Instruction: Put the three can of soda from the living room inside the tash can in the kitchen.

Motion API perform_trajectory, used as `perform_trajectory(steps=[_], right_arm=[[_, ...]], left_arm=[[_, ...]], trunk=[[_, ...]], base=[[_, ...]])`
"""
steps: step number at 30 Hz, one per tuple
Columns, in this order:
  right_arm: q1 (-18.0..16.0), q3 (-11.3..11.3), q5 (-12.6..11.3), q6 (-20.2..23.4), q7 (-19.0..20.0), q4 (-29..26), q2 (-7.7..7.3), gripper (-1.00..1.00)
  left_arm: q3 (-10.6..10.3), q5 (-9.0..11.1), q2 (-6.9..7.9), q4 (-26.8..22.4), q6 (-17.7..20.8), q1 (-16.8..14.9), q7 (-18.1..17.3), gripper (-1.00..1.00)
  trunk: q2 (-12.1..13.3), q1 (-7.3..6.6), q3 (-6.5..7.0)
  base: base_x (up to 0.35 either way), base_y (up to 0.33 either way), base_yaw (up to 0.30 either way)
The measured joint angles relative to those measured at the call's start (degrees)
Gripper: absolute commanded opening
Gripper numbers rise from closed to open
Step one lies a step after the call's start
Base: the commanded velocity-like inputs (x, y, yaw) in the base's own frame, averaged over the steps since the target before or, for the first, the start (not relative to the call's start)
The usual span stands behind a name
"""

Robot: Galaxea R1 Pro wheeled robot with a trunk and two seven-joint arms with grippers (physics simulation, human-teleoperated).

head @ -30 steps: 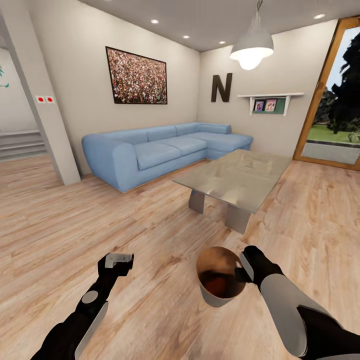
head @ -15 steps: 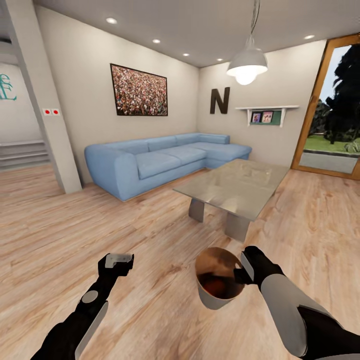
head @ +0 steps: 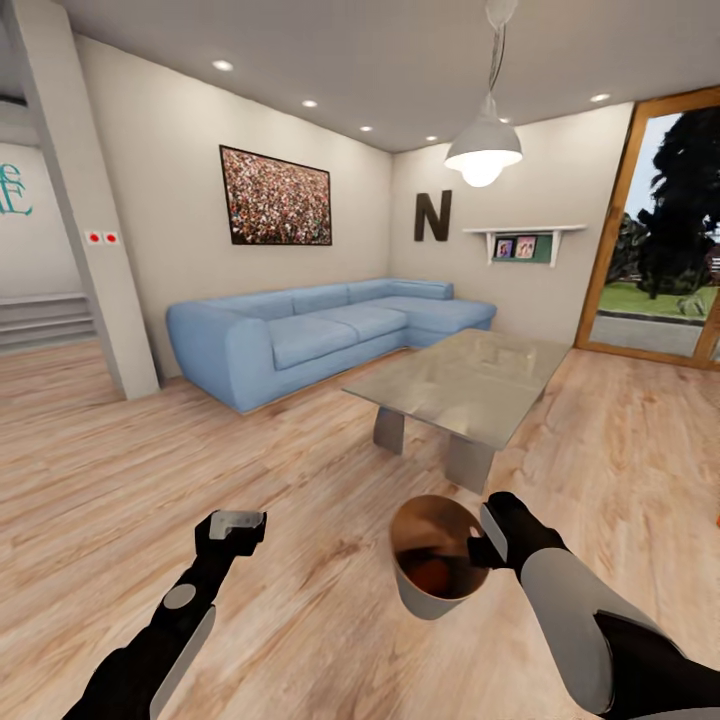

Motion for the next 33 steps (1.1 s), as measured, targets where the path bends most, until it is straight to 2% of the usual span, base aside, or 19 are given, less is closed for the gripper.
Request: perform_trajectory(steps=[33], right_arm=[[0.00,0.09,0.29,-0.25,-0.02,0.00,0.09,-1.00]], left_arm=[[0.07,-0.17,0.00,0.98,-0.16,0.00,0.02,1.00]], trunk=[[0.00,0.00,0.00]], base=[[0.000,0.000,-0.241]])
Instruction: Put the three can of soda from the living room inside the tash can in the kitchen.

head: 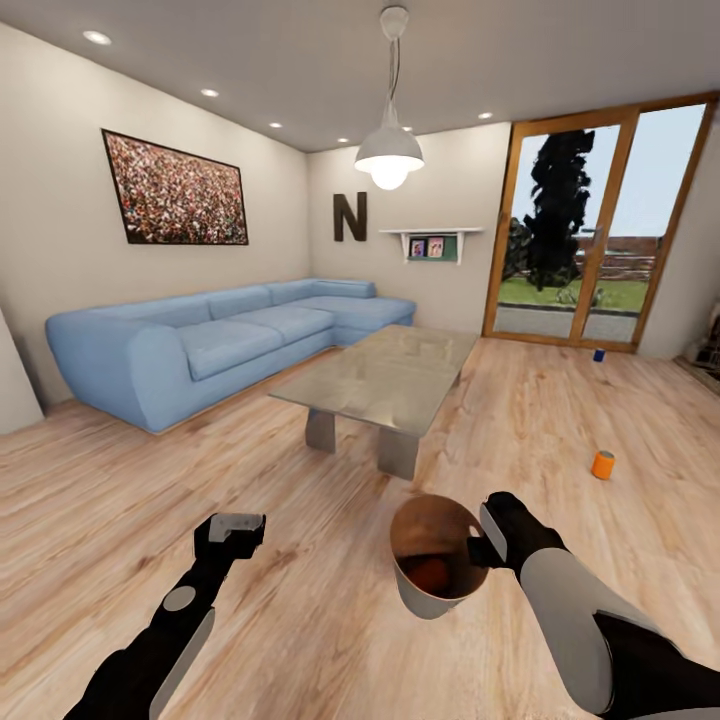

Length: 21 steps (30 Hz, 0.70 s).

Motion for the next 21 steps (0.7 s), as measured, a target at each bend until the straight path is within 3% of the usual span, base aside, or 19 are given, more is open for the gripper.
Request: perform_trajectory(steps=[13,21], right_arm=[[0.00,-0.15,0.05,0.00,-0.02,0.00,-0.17,-1.00],[0.00,-0.27,-0.04,-0.09,-0.01,-0.06,-0.41,-1.00]], left_arm=[[-0.05,0.00,0.00,0.01,-0.02,0.00,-0.02,1.00],[-0.01,0.00,0.00,0.01,-0.02,0.00,0.06,1.00]], trunk=[[0.00,0.00,0.00],[0.00,0.00,0.00]], base=[[0.066,-0.002,-0.250],[0.099,-0.140,-0.250]])
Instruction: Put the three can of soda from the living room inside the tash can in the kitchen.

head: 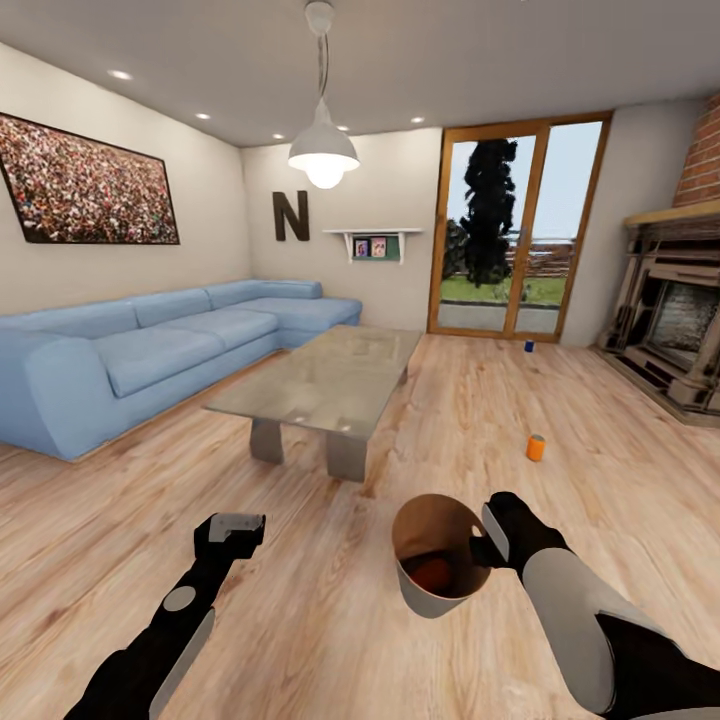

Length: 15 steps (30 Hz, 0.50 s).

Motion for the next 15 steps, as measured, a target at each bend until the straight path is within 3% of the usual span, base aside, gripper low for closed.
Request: perform_trajectory(steps=[15], right_arm=[[0.00,-0.07,0.39,0.03,-0.38,-0.11,-0.52,-1.00]], left_arm=[[0.01,0.00,0.00,0.01,0.08,0.00,0.10,1.00]], trunk=[[0.00,0.00,0.00]], base=[[0.120,-0.251,-0.250]])
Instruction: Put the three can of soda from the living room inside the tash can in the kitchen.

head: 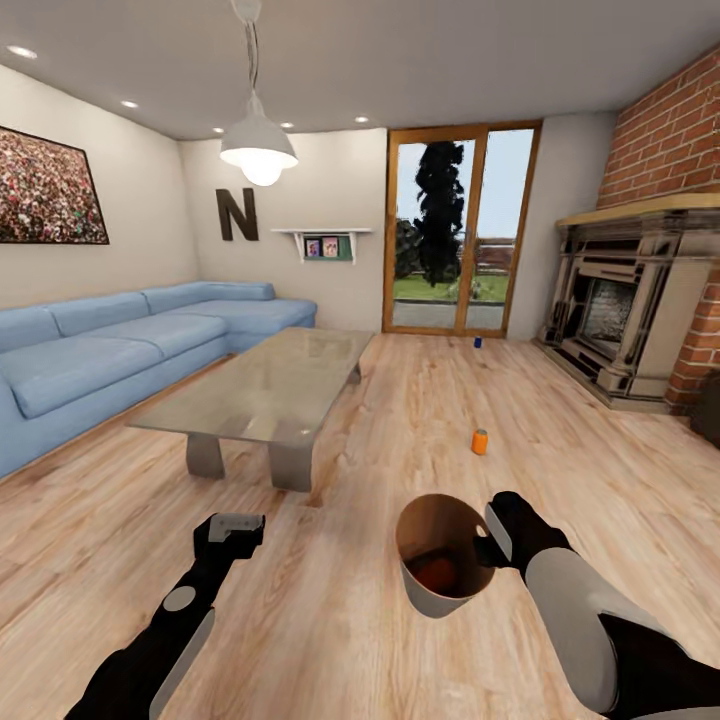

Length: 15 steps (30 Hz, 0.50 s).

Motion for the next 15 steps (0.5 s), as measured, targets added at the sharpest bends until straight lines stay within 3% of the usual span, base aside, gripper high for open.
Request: perform_trajectory(steps=[15], right_arm=[[0.00,-0.03,-0.24,-0.03,-0.06,0.00,0.05,-1.00]], left_arm=[[0.00,-0.09,0.00,0.07,0.10,0.00,0.10,1.00]], trunk=[[0.00,0.00,0.00]], base=[[0.128,-0.258,-0.250]])
